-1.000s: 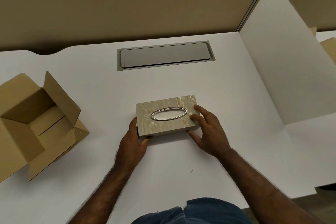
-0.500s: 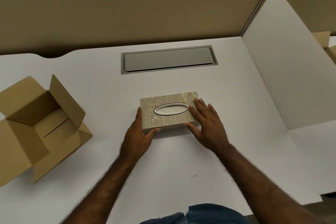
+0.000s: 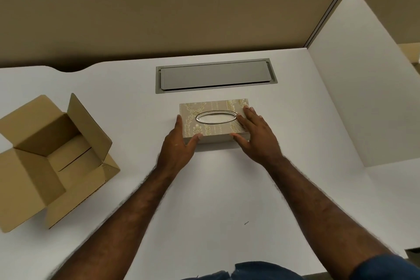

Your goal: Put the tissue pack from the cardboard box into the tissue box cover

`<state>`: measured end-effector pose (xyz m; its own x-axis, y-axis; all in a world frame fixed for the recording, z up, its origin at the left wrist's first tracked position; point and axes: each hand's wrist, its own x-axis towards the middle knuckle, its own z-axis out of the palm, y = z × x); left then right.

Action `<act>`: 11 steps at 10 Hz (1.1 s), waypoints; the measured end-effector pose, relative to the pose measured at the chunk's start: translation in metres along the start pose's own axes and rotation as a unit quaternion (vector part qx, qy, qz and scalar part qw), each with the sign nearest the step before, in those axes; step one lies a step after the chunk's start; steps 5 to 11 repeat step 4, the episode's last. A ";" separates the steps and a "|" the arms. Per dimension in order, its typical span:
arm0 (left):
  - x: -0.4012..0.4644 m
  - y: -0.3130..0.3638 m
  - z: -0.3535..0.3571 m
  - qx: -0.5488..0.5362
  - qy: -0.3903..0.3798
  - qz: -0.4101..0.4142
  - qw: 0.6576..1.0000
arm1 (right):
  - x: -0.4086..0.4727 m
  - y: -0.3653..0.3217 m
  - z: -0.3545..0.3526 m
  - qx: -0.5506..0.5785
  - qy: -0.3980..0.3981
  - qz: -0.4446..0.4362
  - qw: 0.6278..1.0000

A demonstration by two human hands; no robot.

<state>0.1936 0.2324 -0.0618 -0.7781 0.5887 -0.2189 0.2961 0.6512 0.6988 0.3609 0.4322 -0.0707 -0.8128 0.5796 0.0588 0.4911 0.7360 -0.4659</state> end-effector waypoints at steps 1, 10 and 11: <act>0.003 0.005 -0.002 0.006 0.002 0.008 1.000 | 0.005 0.000 0.000 -0.008 -0.006 -0.001 1.000; -0.005 0.009 -0.022 0.024 0.036 0.047 0.998 | 0.014 -0.029 -0.020 -0.069 -0.016 -0.020 0.997; -0.005 0.009 -0.022 0.024 0.036 0.047 0.998 | 0.014 -0.029 -0.020 -0.069 -0.016 -0.020 0.997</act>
